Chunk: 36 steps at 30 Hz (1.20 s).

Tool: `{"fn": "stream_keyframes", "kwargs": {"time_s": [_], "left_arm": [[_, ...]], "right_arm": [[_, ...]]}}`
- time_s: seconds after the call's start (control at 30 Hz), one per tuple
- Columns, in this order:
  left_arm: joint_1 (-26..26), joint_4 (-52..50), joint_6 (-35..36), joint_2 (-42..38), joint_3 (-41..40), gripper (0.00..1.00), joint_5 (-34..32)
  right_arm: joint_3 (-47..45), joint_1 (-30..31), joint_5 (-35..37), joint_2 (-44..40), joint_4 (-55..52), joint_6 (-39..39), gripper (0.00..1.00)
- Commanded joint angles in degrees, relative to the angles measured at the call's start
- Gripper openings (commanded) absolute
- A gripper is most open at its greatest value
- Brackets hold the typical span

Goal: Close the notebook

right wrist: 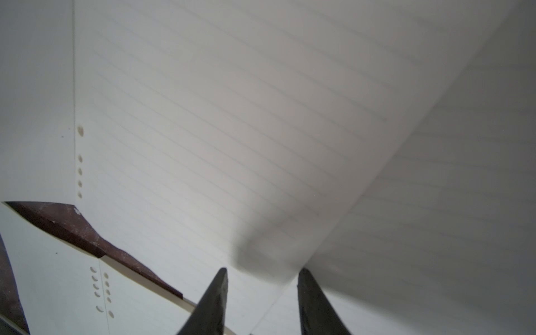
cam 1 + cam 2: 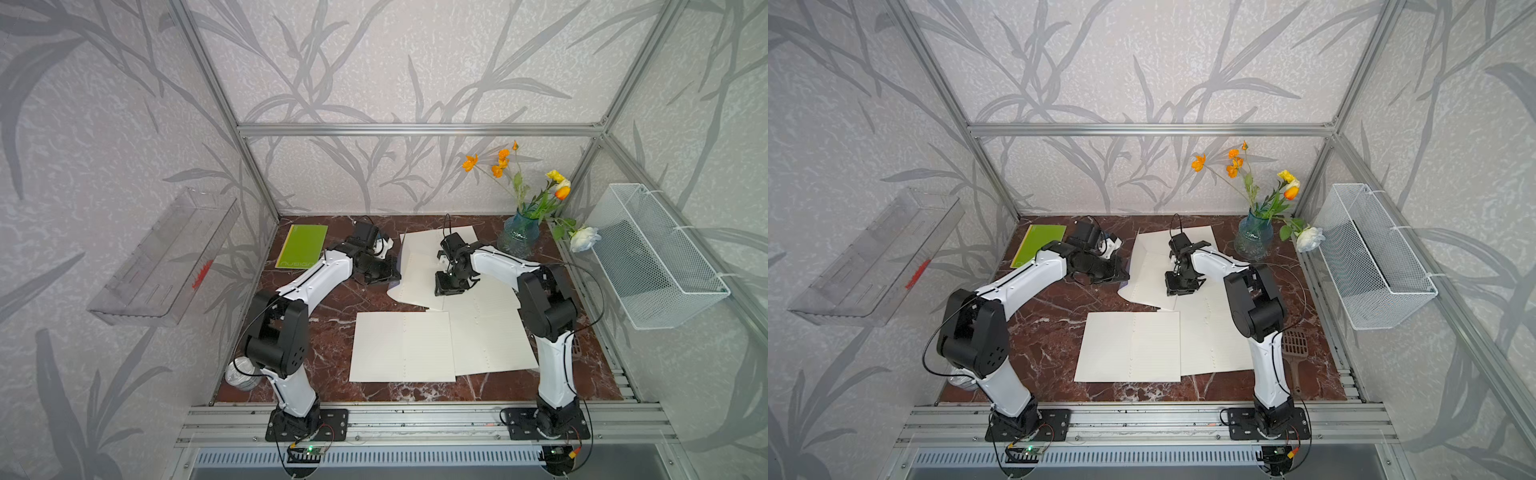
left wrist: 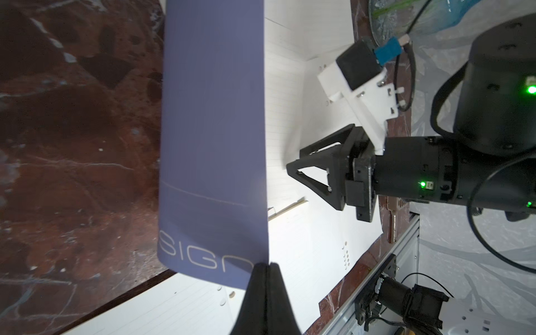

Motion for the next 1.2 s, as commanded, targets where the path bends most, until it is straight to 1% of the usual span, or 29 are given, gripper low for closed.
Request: {"fn": "stream_keyframes", "kwargs": {"time_s": [0.0, 0.1, 0.2, 0.23, 0.33, 0.4, 0.47, 0.53, 0.67, 0.8, 1.03, 1.17], "left_arm": [[-1.6, 2.7, -2.1, 1.7, 0.7, 0.0, 2.6], [-2.4, 4.2, -3.0, 2.0, 0.8, 0.0, 3.9], [-2.9, 4.4, -3.1, 2.0, 1.3, 0.04, 4.1], [-3.0, 4.2, -3.1, 1.9, 1.5, 0.06, 4.1], [-2.9, 3.7, -2.7, 1.8, 2.0, 0.17, 3.9], [-2.9, 3.5, -2.4, 1.8, 2.2, 0.22, 4.3], [-2.9, 3.4, -2.2, 2.0, 2.2, 0.31, 4.6], [-3.0, 3.3, -2.1, 2.1, 2.4, 0.33, 4.1], [-2.7, 0.7, -1.0, 2.8, 3.1, 0.37, 0.3], [-2.5, -5.9, 0.7, 6.2, 6.6, 0.39, -6.5], [-2.4, -7.0, 0.4, 10.6, 8.3, 0.47, -10.4], [-2.2, -7.7, 0.3, 12.8, 9.3, 0.48, -12.1]], "right_arm": [[1.6, 0.4, -1.5, 1.2, 0.3, 0.4, 0.4], [1.5, 0.4, -1.3, 0.9, 0.3, 0.4, 0.4], [1.2, 0.5, -1.1, 1.0, 0.3, 0.5, 0.4], [1.3, 0.4, -1.0, 1.0, 0.2, 0.6, 0.4], [1.0, 0.3, -0.7, 0.8, 0.5, 0.8, 0.4], [0.7, 0.2, -0.7, 0.7, 0.6, 0.9, 0.4], [0.4, 0.1, -0.7, 0.5, 0.7, 1.0, 0.4], [0.1, -0.1, -0.6, 0.0, 0.9, 1.2, 0.4], [-1.6, -1.3, 0.2, -2.5, 1.3, 1.7, 0.4], [-3.0, -2.6, 0.7, -6.2, 0.8, 1.7, 0.42], [-3.8, -2.9, 1.0, -9.2, -0.6, 1.3, 0.43], [-3.7, -2.8, 0.1, -9.0, -0.6, 1.4, 0.43]]}}
